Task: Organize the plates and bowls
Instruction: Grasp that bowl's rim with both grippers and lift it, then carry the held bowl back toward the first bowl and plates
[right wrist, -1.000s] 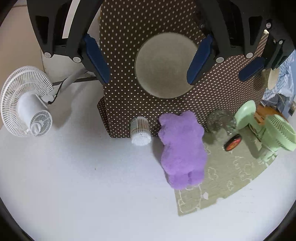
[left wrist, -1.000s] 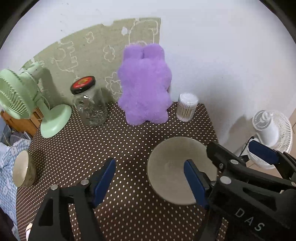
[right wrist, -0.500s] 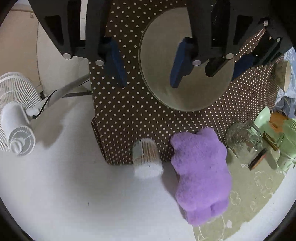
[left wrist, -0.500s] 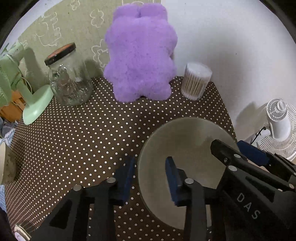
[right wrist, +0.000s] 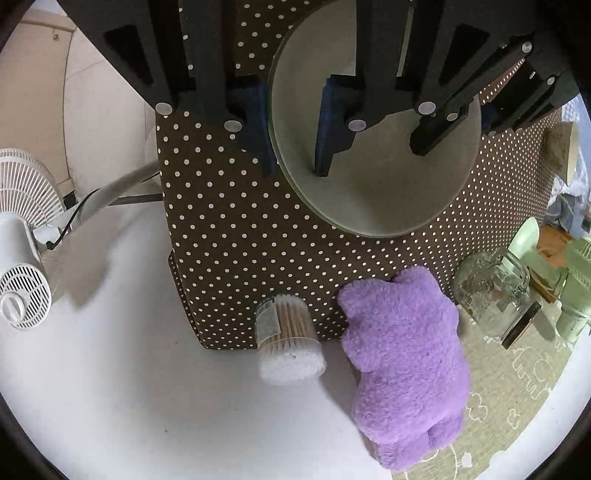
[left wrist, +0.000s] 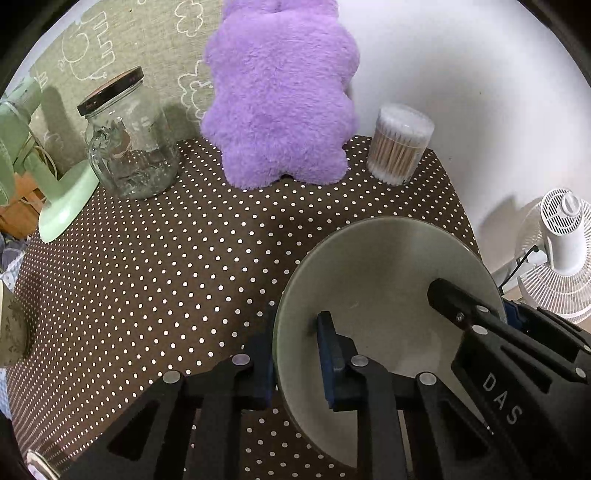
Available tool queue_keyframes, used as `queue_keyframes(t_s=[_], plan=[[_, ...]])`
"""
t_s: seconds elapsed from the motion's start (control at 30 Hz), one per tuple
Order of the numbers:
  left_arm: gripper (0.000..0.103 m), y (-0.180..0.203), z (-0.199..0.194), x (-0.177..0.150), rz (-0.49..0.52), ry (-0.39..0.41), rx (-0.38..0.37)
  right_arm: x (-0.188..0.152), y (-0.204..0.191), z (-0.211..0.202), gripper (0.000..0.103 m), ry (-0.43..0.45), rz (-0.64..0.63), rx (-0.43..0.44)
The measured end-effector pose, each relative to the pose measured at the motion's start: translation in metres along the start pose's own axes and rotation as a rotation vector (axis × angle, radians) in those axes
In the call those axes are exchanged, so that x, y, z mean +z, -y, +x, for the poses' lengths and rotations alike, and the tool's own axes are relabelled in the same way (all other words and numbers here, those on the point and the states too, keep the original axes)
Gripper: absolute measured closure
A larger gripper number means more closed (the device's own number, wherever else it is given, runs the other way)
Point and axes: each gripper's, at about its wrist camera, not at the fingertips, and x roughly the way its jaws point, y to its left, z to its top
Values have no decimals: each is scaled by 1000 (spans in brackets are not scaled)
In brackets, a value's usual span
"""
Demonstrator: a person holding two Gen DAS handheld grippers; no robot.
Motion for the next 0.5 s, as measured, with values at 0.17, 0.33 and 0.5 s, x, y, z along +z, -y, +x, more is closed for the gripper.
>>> queue_keyframes(t_s=[0.17,0.33,0.5], plan=[[86,-2,1,0,15,-5,0,-1,0,-2,79,-4,9,-2],[86,0,-11,-6,20,-2,-4,-4,1,-10,79,-5,19,-3],[86,-1,-26,-10,21,5,-13,-7,-1,-26,79,5,23,8]])
